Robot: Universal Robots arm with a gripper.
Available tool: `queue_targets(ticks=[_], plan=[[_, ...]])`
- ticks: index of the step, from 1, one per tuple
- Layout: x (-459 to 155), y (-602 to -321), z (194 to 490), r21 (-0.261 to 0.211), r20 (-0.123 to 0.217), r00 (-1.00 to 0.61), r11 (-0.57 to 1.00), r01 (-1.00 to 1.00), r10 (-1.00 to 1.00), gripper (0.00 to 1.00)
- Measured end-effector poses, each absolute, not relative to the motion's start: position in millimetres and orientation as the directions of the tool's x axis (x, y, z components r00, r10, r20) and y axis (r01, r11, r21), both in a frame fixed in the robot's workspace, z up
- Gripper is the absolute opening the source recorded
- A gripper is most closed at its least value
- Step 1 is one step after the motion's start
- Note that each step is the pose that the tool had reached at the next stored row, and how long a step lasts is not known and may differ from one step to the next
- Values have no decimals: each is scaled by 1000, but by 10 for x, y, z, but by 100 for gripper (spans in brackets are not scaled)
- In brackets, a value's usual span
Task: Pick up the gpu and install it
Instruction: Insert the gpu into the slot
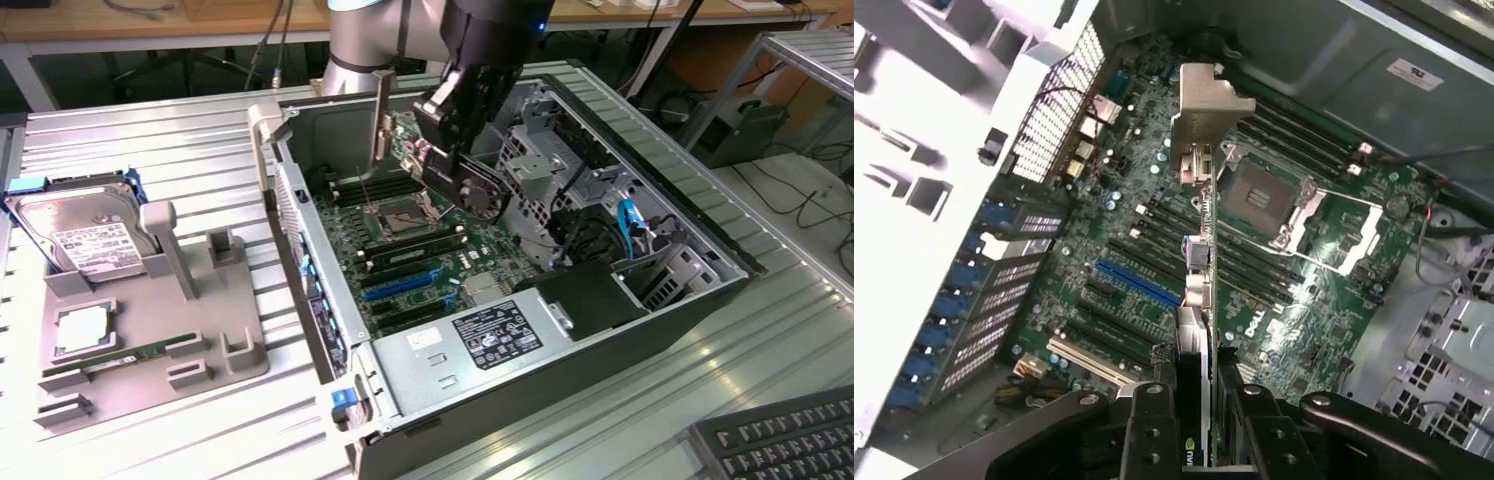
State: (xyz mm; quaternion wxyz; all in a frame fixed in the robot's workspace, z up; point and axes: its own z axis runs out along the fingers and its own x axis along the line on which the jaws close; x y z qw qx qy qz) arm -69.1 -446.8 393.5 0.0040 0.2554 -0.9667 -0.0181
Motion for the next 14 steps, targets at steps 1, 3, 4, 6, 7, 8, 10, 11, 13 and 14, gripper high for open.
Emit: queue_targets(ticks=[1, 3, 4, 6, 7, 8, 10, 11, 13, 14], plan=[[-692, -4468, 3931, 37, -1, -862, 861, -507, -507, 26], [-692, -4468, 3920, 37, -1, -839, 838, -544, -544, 26], [-692, -4468, 3914, 37, -1, -828, 828, -560, -561, 26], [-692, -4468, 3902, 37, -2, -807, 806, -590, -591, 26], [-692, -4468, 3896, 37, -1, -794, 794, -607, -607, 26], [-692, -4468, 3887, 37, -1, -780, 779, -626, -626, 26], [-691, -4468, 3871, 37, -1, -750, 750, -661, -661, 26], [-692, -4468, 3865, 37, -1, -737, 737, -675, -676, 26], [-692, -4468, 3847, 37, -1, -704, 704, -710, -710, 26], [-692, -4468, 3840, 37, -2, -690, 690, -723, -723, 26]])
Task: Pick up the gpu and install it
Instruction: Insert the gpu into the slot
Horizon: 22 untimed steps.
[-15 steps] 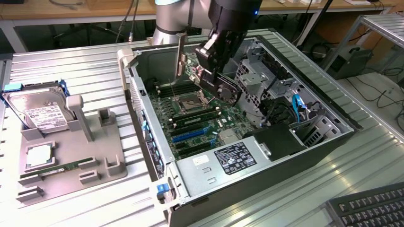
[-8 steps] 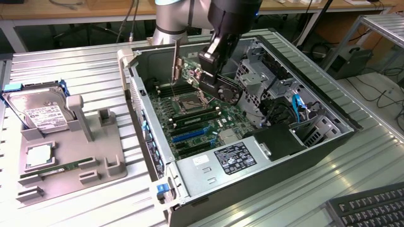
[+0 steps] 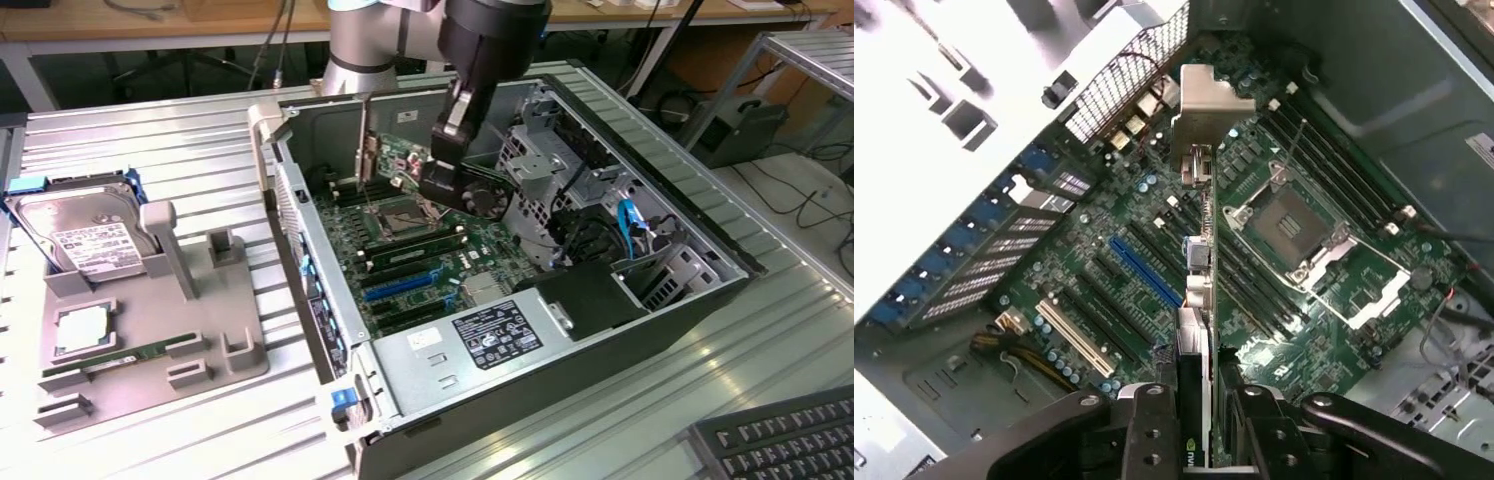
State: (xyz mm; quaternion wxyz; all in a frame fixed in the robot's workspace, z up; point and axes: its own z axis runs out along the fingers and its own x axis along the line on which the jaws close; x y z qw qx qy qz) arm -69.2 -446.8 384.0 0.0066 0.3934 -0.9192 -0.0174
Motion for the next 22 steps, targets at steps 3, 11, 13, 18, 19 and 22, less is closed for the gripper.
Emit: queue_targets(ticks=[3, 11, 13, 18, 19, 22], plan=[[-692, -4468, 3811, 37, -1, -632, 632, -774, -775, 26], [-692, -4468, 3746, 37, -1, -495, 494, -869, -869, 26], [-692, -4468, 3731, 37, -1, -464, 463, -885, -886, 26], [-691, -4468, 3686, 37, -1, -377, 377, -926, -926, 26], [-692, -4468, 3671, 37, -2, -350, 349, -936, -937, 26], [-691, -4468, 3641, 37, -1, -292, 292, -956, -956, 26]])
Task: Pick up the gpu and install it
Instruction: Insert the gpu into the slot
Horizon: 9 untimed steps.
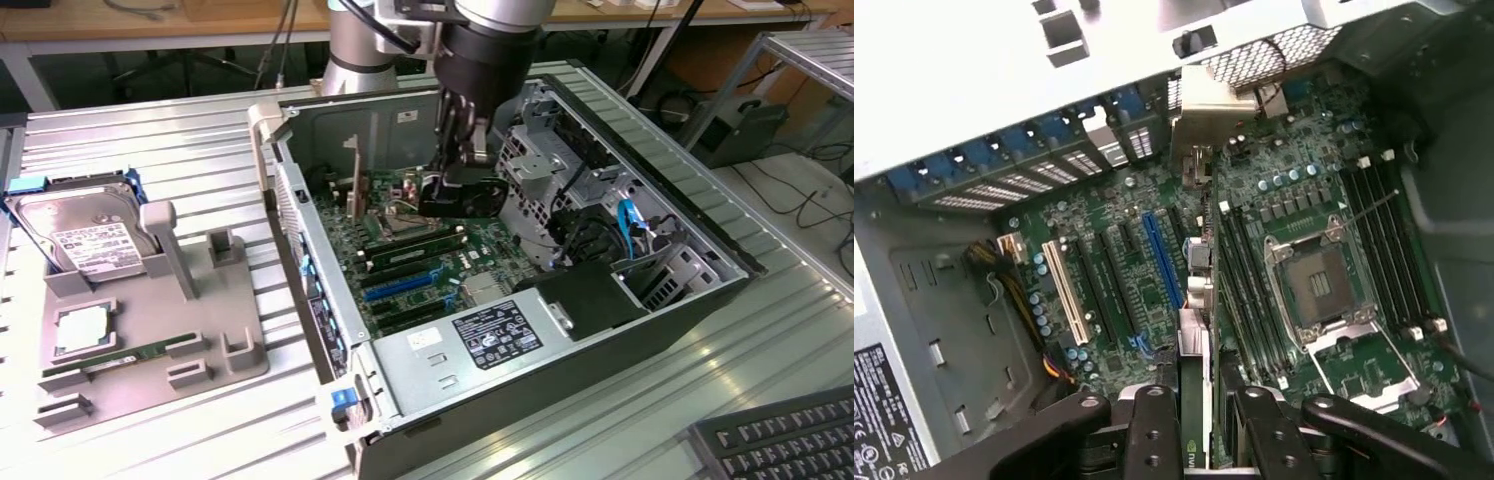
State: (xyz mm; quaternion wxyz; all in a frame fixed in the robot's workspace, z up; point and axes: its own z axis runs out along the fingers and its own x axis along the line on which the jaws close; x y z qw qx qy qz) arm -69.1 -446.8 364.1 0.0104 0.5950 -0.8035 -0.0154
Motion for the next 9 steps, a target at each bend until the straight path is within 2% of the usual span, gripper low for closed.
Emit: queue_targets(ticks=[9], plan=[[-691, -4468, 3548, 37, -1, -132, 132, -991, -991, 26]])
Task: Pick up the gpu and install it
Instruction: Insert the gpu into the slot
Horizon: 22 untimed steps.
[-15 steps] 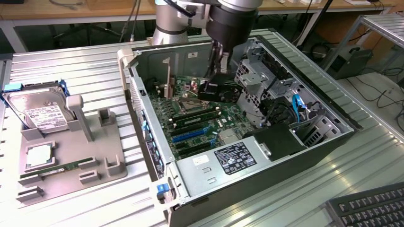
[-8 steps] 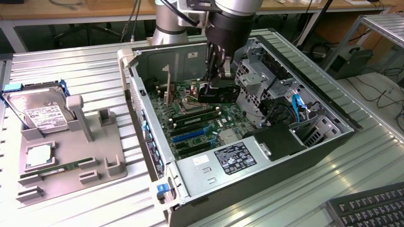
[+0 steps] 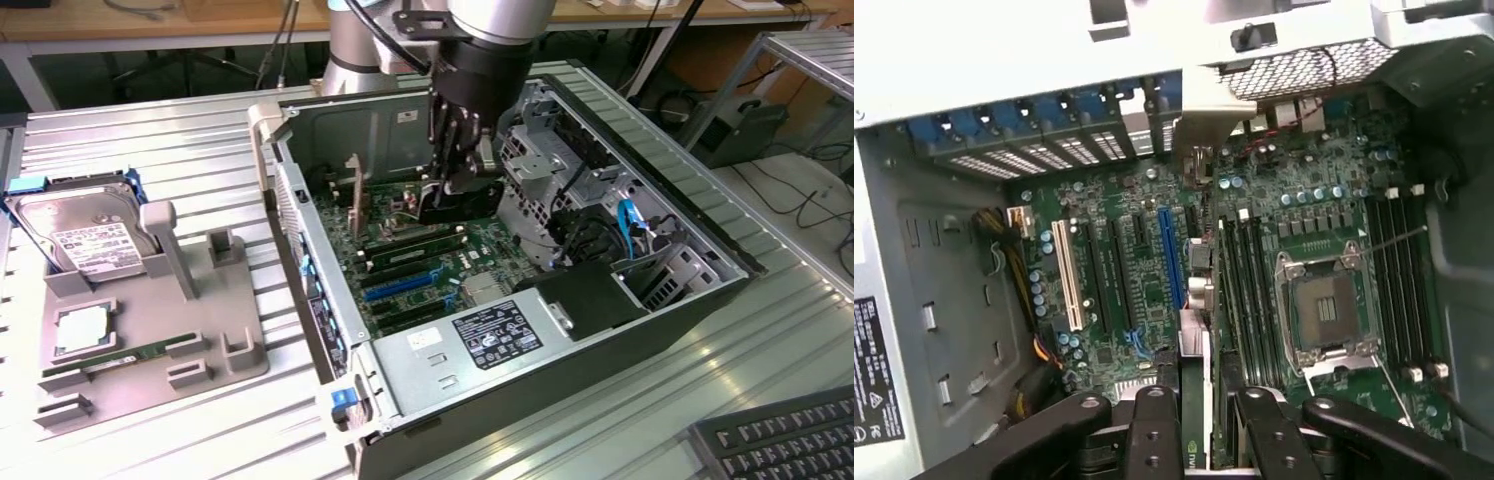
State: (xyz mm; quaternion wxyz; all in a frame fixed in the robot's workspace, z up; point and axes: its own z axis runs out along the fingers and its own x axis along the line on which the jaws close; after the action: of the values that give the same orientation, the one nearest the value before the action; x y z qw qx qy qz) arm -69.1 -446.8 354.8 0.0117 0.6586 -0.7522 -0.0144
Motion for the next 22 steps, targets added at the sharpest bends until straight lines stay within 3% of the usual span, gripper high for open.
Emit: queue_targets(ticks=[11, 22], plan=[[-691, -4468, 3385, 37, -2, 75, -75, -996, -997, 26], [-852, -4508, 3156, 37, -2, 84, -84, -996, -996, 26]])
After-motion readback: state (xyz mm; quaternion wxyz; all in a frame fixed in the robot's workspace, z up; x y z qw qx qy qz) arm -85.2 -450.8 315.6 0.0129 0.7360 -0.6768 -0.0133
